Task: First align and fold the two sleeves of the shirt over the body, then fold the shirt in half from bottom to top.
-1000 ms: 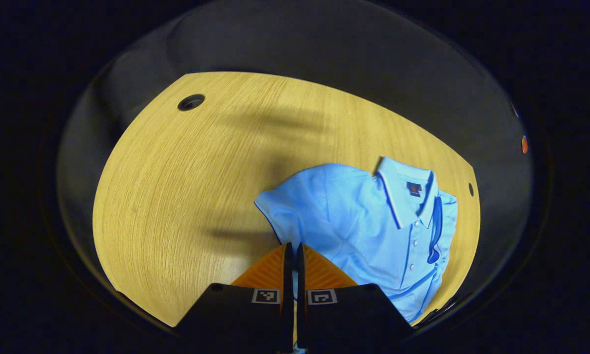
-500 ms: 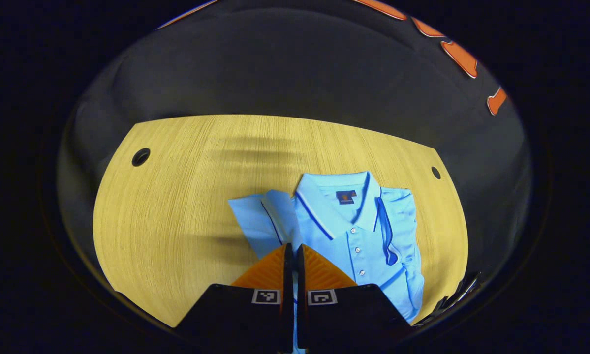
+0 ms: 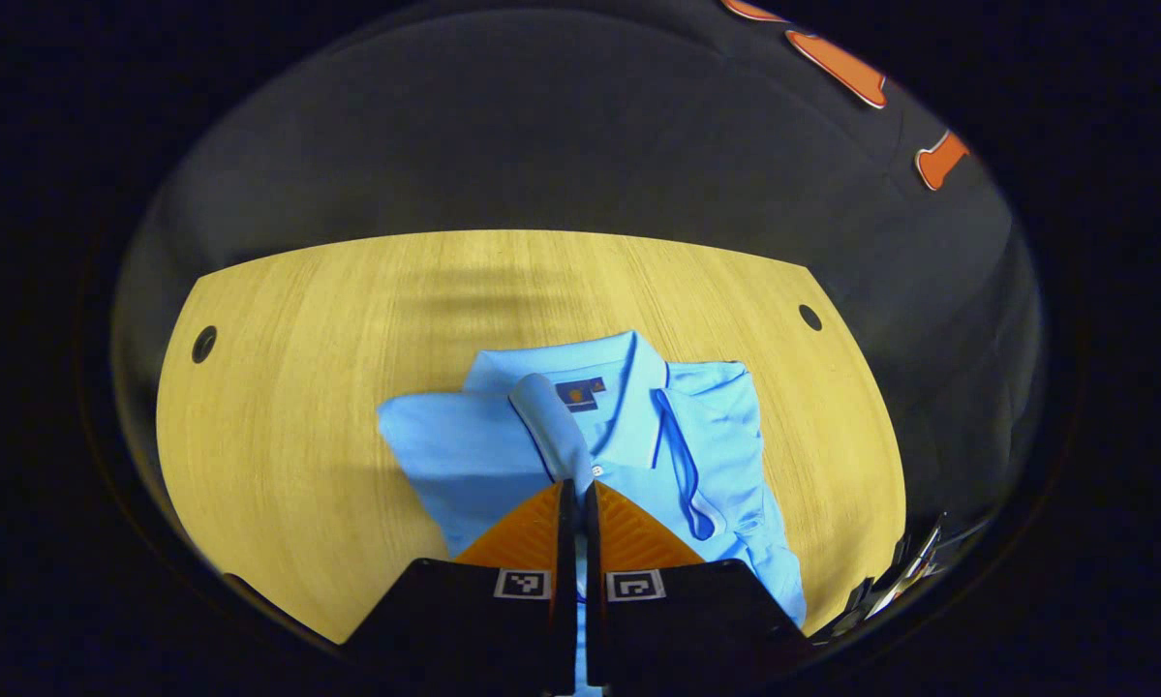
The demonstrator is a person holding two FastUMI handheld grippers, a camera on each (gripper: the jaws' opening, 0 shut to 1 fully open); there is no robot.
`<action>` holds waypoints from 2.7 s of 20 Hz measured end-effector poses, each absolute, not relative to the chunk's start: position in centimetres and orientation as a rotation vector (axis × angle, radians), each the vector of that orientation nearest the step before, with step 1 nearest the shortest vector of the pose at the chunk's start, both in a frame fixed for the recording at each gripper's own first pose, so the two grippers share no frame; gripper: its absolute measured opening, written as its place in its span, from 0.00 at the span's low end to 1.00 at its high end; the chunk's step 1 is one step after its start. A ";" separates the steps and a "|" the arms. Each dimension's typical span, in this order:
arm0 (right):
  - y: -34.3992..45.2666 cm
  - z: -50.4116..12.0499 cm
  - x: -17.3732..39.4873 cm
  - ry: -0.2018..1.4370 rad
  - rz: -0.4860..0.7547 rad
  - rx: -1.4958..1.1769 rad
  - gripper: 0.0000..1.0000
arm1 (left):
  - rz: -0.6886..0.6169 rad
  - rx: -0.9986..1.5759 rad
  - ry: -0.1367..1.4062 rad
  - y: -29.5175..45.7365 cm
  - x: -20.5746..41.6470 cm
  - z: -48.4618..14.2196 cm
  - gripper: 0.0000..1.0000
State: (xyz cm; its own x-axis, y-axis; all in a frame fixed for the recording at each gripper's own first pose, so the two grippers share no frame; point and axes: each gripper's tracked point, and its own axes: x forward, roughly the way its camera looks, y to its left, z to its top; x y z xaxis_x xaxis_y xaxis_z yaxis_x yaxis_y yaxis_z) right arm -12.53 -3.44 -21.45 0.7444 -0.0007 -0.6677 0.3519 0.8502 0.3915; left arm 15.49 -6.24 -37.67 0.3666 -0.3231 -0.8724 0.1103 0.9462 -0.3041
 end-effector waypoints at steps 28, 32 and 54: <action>1.5 -30.4 -17.2 0.994 0.183 0.270 0.99 | -0.109 -0.275 1.215 0.4 -14.6 -32.3 1.00; 1.8 -32.4 -18.7 1.043 0.181 0.228 0.99 | -0.099 -0.226 1.255 0.9 -18.9 -33.7 0.99; 3.5 -36.9 -20.9 1.088 0.112 0.078 0.86 | -0.093 -0.019 1.261 0.5 -25.5 -39.6 0.98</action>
State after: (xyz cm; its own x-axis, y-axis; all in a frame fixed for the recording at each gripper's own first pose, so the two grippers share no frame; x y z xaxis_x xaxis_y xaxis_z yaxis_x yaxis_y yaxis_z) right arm -20.92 3.54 -36.93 0.4591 0.1294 -0.8789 -0.0523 0.9916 0.1187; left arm -25.52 0.54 -39.57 0.3018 -0.0807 -0.9499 0.0593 0.9961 -0.0657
